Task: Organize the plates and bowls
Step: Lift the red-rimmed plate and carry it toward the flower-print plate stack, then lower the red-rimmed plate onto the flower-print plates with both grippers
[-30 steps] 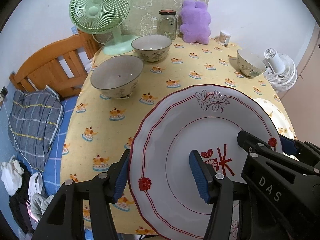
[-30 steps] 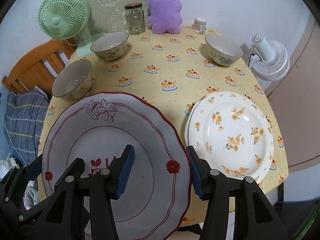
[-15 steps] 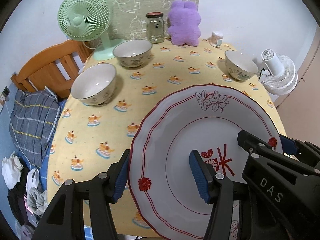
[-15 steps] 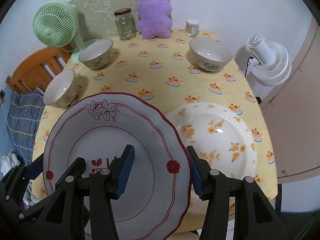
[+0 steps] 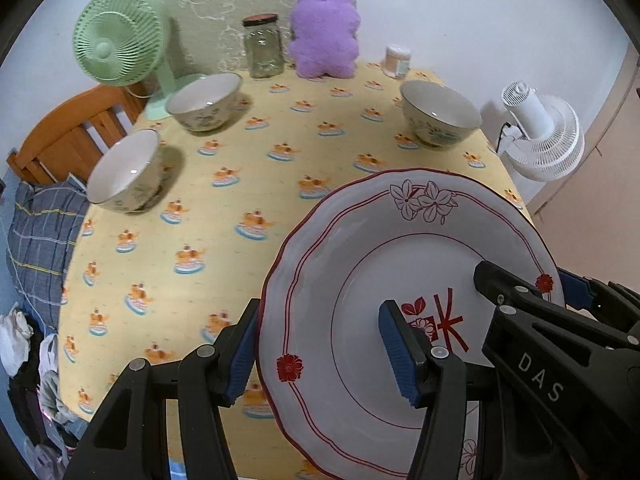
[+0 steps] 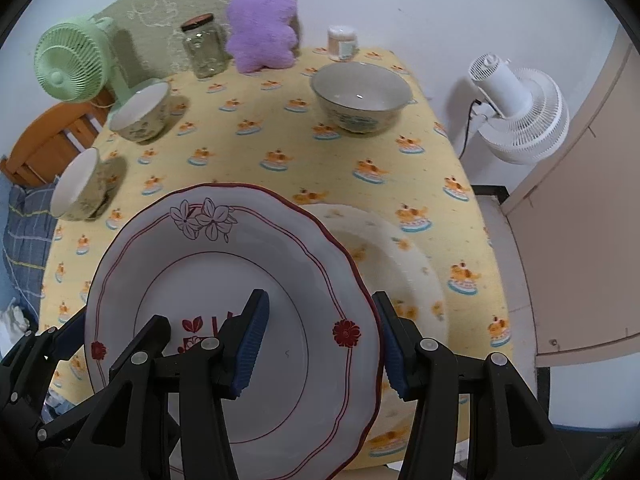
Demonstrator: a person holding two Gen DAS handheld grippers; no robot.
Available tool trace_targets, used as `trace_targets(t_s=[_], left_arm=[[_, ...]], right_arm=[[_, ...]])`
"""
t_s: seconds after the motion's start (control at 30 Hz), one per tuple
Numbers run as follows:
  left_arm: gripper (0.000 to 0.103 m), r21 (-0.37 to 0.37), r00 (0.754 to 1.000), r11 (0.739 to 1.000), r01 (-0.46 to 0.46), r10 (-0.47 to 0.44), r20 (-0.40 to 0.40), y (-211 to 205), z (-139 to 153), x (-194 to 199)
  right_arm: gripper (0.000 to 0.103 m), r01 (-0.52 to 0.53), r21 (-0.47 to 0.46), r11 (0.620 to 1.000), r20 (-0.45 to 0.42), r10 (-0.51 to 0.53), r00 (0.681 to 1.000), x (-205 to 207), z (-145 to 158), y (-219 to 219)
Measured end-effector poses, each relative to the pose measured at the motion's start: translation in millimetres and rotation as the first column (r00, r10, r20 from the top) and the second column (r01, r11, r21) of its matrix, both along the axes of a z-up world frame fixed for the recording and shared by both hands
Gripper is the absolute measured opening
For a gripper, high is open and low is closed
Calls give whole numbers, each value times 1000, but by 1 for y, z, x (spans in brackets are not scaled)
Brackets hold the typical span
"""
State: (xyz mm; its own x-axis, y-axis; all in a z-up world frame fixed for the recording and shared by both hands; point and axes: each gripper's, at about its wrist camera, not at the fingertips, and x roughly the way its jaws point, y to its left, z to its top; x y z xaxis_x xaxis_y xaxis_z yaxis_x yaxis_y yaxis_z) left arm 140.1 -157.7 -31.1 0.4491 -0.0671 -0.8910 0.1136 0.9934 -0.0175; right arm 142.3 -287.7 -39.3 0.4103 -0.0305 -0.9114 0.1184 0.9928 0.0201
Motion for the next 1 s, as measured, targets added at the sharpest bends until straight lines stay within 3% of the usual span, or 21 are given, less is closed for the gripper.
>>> trace_targets(t_s=[0.47,1.0], left_arm=[[59,-14,997,1000,13,-14,-78,-59,-34,9],[60,33,993,999,0,4,-117,-77,-52,16]], right_arm=[[56,19,-26,999,-84,-21,996,7,-33,-61],[56,3,-11,1000,-125,-5,992,16,-54,-75]])
